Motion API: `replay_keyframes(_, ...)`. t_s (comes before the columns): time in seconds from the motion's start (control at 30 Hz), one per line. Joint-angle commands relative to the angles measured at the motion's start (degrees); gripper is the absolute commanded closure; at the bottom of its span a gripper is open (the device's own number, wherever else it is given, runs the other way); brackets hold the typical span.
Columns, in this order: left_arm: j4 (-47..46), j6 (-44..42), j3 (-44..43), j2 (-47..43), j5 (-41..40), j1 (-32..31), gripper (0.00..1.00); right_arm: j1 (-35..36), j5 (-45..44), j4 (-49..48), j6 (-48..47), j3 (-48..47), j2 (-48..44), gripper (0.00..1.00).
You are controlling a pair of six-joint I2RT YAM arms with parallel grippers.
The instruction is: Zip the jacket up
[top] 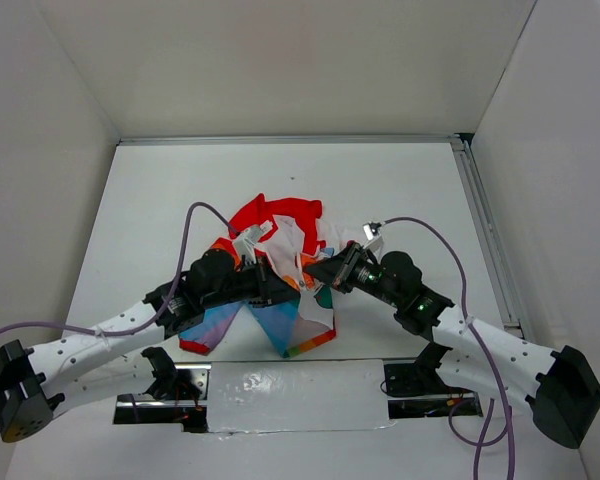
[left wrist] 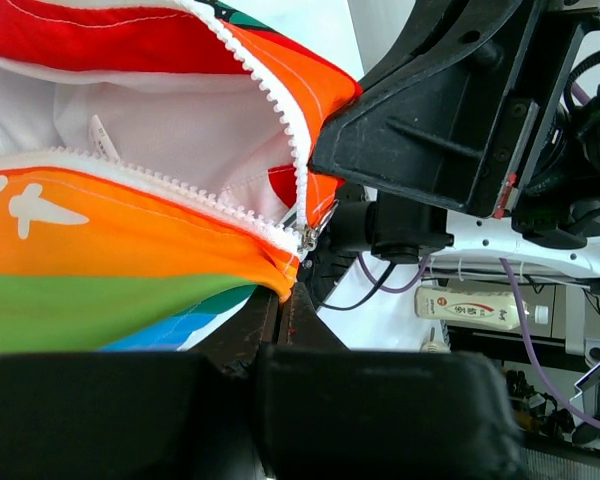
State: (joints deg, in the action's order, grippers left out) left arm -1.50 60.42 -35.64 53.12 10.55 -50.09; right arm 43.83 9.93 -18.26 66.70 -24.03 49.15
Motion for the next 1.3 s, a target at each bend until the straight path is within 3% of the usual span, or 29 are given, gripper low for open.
replay_keyframes(0.0, -3.68, 0.57, 1.09, 0.84, 2.02, -0.89, 1.0, 0.64, -6.85, -6.26, 6.94, -0.14, -1.77, 1.0)
replay_keyframes(0.2, -5.71, 2.5, 2.42, 3.21, 2.55, -3.43, 1.0, 0.9, -11.69, -8.46, 14.06, 1.0, -1.77, 1.0)
replay_keyframes(0.37, -6.06, 2.68, 1.28, 6.2, 1.49, -6.25, 1.0, 1.95, -12.4, -8.11, 14.6, 0.48, -1.33, 1.0)
replay_keyframes(0.57, -5.01, 1.54, -1.27, 8.31, 1.68, -6.61, 1.0, 2.13, -10.2, -6.18, 9.88, 0.57, -2.47, 1.0)
replay_keyframes(0.67, -3.08, 1.19, -1.63, 7.44, 0.27, -6.6, 1.0, 2.13, -8.55, -1.97, 6.18, -0.22, -4.14, 1.0)
replay_keyframes(0.73, -1.93, 1.19, -1.63, 5.95, -2.1, -6.6, 1.0, 2.13, -6.35, 5.82, 0.65, -5.12, -4.85, 1.0)
replay_keyframes(0.9, 2.97, -2.32, -4.79, 2.78, -6.68, -6.52, 1.0, 2.13, -0.27, 14.29, -12.99, -9.01, -4.15, 0.83)
replay_keyframes(1.1, 5.88, -6.81, -9.36, 3.38, -5.45, -6.6, 1.0, 2.13, 9.48, 12.29, -20.11, -7.96, -3.88, 0.55)
replay_keyframes(1.13, 6.24, -7.33, -9.62, 3.74, -5.19, -6.6, 1.0, 2.13, 10.27, 12.2, -20.72, -7.87, -3.97, 0.55)
replay_keyframes(1.27, 6.42, -8.13, -10.5, 5.06, -4.48, -6.6, 1.0, 2.13, 9.94, 12.81, -20.73, -7.35, -4.41, 0.75)
